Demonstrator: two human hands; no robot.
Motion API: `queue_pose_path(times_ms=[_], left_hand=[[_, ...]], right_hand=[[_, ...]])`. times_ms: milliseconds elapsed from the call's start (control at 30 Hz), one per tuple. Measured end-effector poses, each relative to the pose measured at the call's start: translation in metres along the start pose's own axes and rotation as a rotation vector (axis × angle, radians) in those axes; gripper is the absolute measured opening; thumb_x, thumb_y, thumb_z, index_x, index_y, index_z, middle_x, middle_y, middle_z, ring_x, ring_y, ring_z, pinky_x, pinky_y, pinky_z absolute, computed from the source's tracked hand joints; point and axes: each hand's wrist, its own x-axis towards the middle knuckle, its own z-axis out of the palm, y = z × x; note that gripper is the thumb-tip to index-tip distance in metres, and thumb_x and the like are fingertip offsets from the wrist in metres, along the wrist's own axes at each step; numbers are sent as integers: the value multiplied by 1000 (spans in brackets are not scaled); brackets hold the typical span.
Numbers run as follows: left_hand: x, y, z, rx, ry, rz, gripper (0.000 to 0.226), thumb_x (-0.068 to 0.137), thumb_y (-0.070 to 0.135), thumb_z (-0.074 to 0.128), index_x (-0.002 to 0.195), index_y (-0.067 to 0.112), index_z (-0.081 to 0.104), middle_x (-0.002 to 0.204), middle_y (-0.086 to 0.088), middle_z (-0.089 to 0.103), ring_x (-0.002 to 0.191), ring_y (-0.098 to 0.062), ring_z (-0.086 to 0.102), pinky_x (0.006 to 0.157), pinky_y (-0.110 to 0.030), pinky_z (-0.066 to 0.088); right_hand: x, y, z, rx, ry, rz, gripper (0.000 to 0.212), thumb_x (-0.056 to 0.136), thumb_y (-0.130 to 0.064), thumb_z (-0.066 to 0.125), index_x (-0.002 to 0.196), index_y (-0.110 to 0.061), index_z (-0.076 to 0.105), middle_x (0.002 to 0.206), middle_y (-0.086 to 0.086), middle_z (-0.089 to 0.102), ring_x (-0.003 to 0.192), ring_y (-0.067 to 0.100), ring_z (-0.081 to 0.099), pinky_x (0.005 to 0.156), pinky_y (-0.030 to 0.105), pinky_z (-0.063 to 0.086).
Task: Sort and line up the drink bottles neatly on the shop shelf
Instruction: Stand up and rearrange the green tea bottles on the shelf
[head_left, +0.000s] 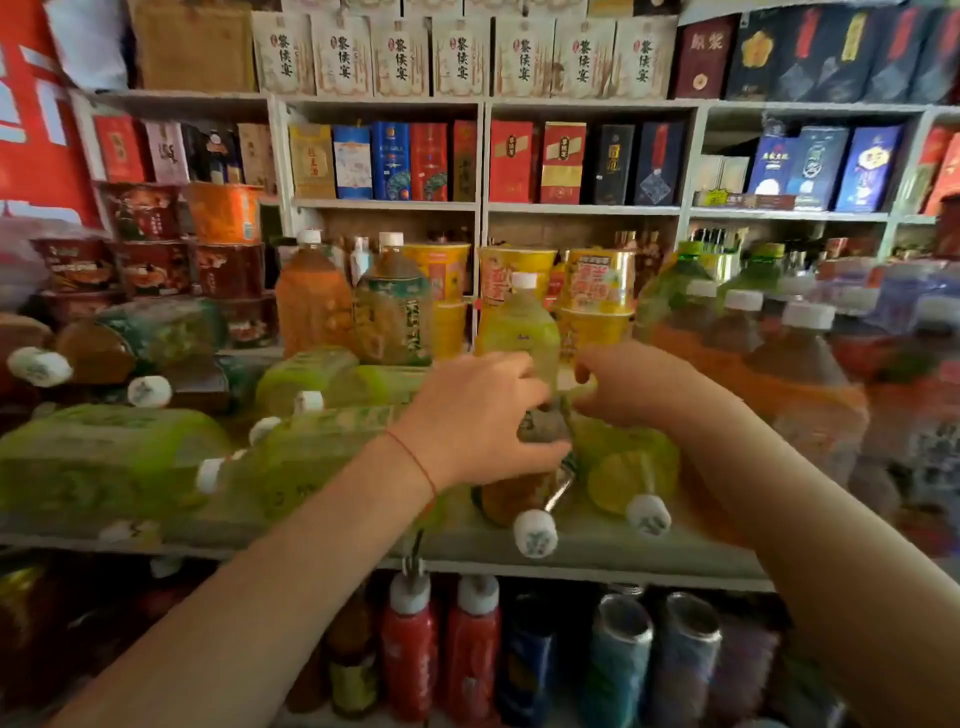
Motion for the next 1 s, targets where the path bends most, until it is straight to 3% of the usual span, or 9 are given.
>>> queue_pose_path(times_ms=[167,333,433,533,633,700,767,900,1000], left_hand=[[4,37,-1,151,-204,-154,61,85,78,49,115,26,56,94,5,55,80,-17,51,62,-32,39],[-9,61,-10,297,-370,-217,97,74,88,52,146,27,33,109,-1,66,93,-24,64,52,-32,27],[-18,79,-10,344,-359,-242,95,84,64,61,156,20,18,80,4,51,90,-26,65,55,-32,31],[-20,88,-12,306,-337,-251,73,87,38,64,146,13,28,68,6,33,70,-27,53,47,-32,27],[-22,78,-22,214,-209,-270,45,88,31,62,124,19,38,69,4,45,62,-24,49,44,-29,33],[-23,65,-29,121,-23,-254,29,89,31,61,108,20,43,73,4,55,61,-23,54,46,-28,41],[-22,56,-30,60,198,-182,21,89,27,64,100,17,49,75,3,57,59,-21,55,45,-23,35],[-9,48,-24,68,460,-109,21,97,27,57,107,9,58,88,-3,64,70,-17,57,64,-29,47],[8,38,-27,77,525,-143,26,101,31,49,113,9,59,96,-5,67,79,-22,64,69,-33,49]], right_hand=[[-10,13,14,14,-45,-159,28,97,-34,57,118,-17,62,118,7,60,106,25,59,83,34,50],[-21,20,20,70,-1,-244,34,95,-45,56,120,-24,63,126,7,52,114,27,52,94,40,48],[-27,20,27,51,22,-234,37,96,-48,50,125,-25,57,130,9,47,120,30,47,98,46,44],[-37,19,29,43,23,-244,37,96,-46,52,126,-25,54,131,9,47,122,30,45,101,49,43],[-49,21,26,4,50,-258,45,92,-44,57,132,-23,50,133,9,46,124,29,44,102,48,44],[-57,21,25,-35,132,-266,49,91,-46,59,131,-20,48,132,9,46,123,28,44,101,46,46],[-63,20,25,-50,182,-269,49,89,-45,62,128,-19,46,129,8,49,119,27,49,97,44,49],[-68,17,28,165,337,-271,68,84,-52,70,132,-18,37,124,2,52,105,20,56,81,35,56],[-64,12,25,419,419,-318,96,74,-60,77,145,-19,27,138,-1,44,120,15,48,89,28,51]])
